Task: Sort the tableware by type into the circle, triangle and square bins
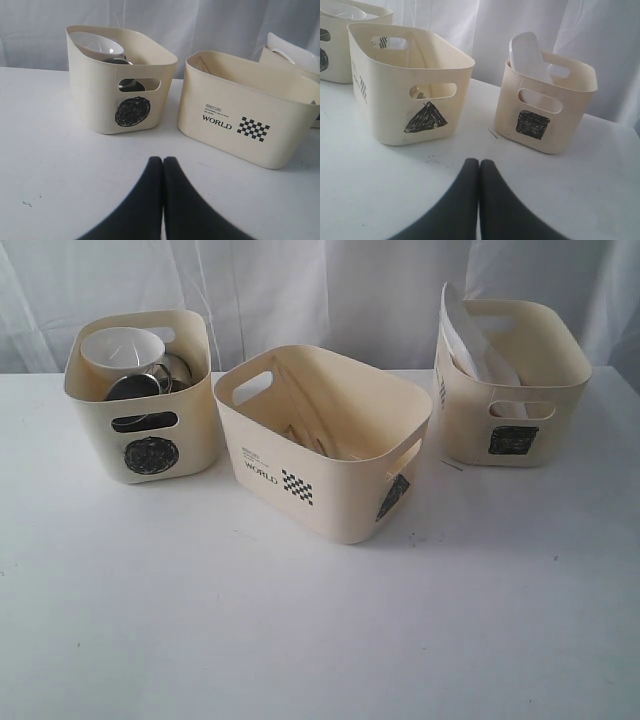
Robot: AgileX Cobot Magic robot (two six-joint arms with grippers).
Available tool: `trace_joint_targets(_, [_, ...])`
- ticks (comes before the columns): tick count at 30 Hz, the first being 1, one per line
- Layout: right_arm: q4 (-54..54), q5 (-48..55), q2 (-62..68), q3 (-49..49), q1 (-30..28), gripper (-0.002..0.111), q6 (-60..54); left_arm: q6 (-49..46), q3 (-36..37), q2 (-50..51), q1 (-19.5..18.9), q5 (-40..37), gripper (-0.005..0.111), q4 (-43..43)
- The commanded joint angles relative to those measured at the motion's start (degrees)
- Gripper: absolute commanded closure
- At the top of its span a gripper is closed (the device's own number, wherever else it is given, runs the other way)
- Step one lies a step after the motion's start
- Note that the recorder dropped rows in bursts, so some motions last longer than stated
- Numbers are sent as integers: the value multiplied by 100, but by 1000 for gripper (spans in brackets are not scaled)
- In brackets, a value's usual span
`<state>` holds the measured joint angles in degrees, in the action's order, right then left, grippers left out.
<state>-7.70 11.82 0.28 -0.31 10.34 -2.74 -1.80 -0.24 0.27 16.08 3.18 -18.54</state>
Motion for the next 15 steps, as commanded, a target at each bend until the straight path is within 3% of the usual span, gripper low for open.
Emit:
trace_joint_targets(1, [237,-16,-28,31,-66,108,-194,17,24,-27,2,-30,107,-94])
trace_joint_targets(15, [366,65,-28,31,-66,108,49,17,24,-27,2,-30,107,-94])
